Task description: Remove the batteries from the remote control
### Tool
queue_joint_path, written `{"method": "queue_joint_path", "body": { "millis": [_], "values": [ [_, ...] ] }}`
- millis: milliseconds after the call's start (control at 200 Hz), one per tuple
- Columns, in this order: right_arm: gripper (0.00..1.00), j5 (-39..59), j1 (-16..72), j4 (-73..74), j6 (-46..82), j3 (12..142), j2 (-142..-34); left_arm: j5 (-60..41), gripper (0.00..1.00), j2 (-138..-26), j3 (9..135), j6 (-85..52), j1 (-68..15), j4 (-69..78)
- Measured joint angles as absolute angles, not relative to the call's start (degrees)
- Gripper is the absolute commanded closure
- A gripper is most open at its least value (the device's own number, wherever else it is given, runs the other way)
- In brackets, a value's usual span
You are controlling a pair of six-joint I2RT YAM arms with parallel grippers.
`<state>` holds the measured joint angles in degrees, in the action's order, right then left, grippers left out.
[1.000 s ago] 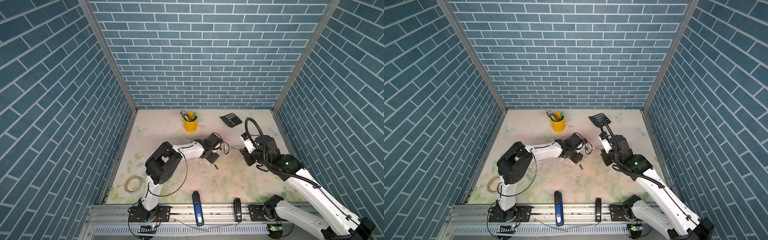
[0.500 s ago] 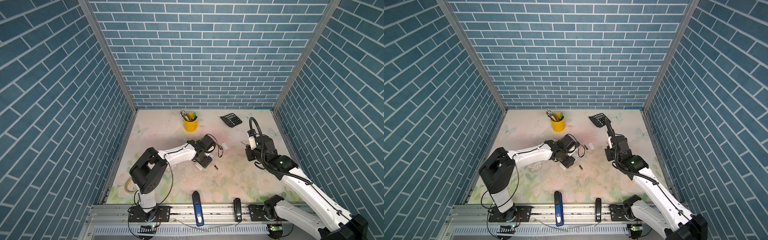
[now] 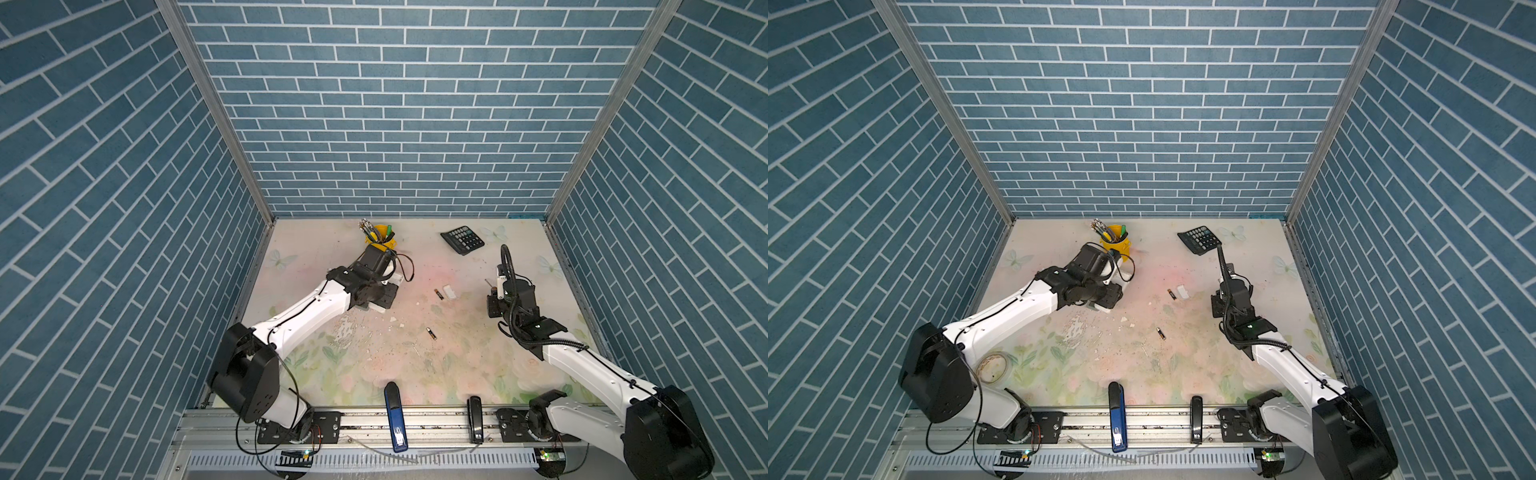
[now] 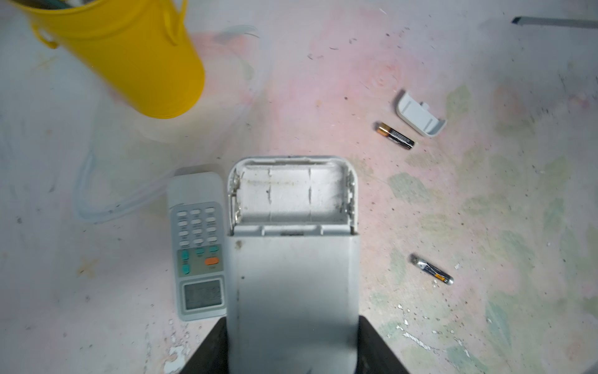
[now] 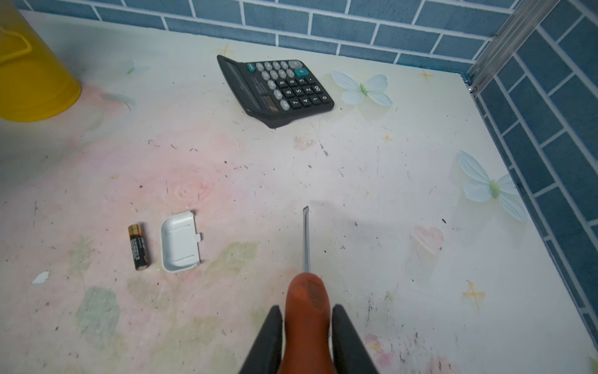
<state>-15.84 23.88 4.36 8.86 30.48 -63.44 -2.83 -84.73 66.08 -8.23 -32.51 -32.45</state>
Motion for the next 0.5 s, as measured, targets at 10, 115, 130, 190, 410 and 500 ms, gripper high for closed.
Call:
{"method": "queue_joint_path", "body": {
  "millis": [10,115,130,190,410,500],
  "values": [
    [1.0,-15.68,23.77,4.58,9.04,30.48,-63.61,-2.87,0.57,-84.6,66.04,-8.25,-32.21,-32.47],
    [1.0,-14.2,22.9,5.69,10.7,30.48,-65.78,-3.49,0.58,-83.4,65.63,-8.84,-27.64,-32.73],
    [1.0,-13.89,22.76,5.76,10.92,30.48,-66.15,-3.51,0.58,-83.26,65.54,-8.91,-27.0,-32.77],
    [1.0,-12.64,22.26,5.93,12.21,30.48,-67.44,-3.77,0.58,-82.96,65.3,-9.19,-24.84,-33.01],
    [1.0,-8.62,21.3,6.57,16.84,30.46,-71.33,-4.36,0.59,-82.61,65.21,-9.47,-18.72,-33.71],
    [1.0,-7.53,21.3,6.74,18.7,30.35,-71.72,-4.51,0.59,-82.61,65.21,-9.47,-16.49,-33.91]
  ]
}}
